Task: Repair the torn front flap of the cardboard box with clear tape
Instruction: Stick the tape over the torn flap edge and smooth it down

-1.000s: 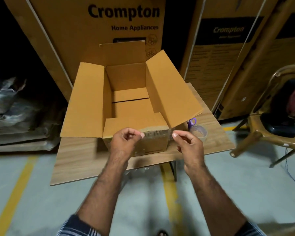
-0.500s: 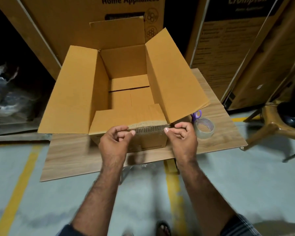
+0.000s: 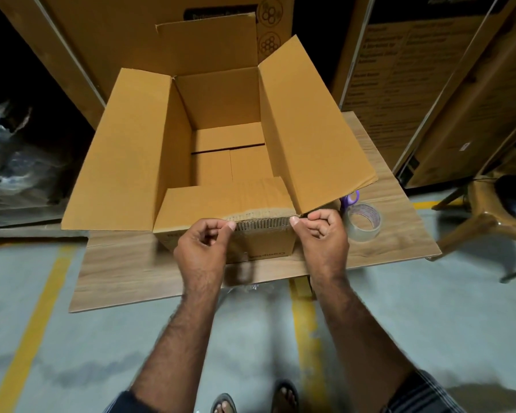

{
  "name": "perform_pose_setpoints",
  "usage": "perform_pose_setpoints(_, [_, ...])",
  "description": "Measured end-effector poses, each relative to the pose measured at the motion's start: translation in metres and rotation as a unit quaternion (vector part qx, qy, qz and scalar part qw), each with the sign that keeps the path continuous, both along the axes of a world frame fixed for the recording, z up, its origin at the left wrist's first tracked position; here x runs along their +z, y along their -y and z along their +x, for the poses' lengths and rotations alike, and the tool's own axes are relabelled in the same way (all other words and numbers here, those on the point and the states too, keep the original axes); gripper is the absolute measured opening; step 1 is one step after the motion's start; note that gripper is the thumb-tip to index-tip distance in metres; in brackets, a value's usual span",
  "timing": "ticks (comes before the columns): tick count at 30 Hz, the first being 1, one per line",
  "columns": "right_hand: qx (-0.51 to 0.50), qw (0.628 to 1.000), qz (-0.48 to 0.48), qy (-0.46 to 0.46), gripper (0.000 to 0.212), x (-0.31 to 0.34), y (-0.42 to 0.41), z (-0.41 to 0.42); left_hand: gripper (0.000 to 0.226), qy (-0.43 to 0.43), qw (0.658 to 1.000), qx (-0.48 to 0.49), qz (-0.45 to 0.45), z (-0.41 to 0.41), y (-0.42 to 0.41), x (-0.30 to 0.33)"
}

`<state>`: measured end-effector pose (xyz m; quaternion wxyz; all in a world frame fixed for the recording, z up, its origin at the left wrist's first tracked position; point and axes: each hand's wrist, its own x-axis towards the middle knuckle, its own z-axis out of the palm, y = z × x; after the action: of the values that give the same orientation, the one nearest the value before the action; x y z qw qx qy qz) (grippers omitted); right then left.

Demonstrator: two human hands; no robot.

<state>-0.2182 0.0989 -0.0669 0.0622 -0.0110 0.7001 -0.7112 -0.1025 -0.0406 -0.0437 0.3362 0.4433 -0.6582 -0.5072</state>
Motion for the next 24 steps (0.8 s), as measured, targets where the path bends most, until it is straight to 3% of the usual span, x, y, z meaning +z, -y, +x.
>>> perform_pose_setpoints(9, [-0.007, 1.0, -0.009, 0.013, 0.03, -0.0049, -0.0009, -0.0031, 0.011, 0.008, 0.997, 0.017, -0.07, -0.0041, -0.007, -0.003])
perform_pose_setpoints(24, [0.003, 0.999, -0.031, 0.009, 0.028, 0.0007, -0.0036, -0.0012, 0.012, 0.004, 0.995, 0.007, -0.098, -0.0042, -0.0092, -0.0018])
